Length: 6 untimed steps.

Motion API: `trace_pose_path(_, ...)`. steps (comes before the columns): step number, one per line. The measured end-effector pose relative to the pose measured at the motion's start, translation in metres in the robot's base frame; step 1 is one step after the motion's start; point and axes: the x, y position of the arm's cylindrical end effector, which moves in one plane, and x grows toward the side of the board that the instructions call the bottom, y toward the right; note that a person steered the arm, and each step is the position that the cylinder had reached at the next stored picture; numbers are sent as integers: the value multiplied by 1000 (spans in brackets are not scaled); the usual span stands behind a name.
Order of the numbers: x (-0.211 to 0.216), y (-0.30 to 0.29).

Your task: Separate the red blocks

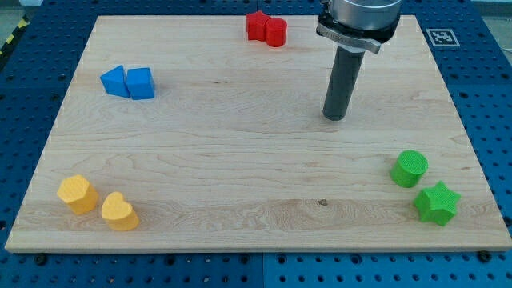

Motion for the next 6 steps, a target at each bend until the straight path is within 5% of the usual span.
trace_pose_path(3,-185,-13)
trace_pose_path(6,-223,-35)
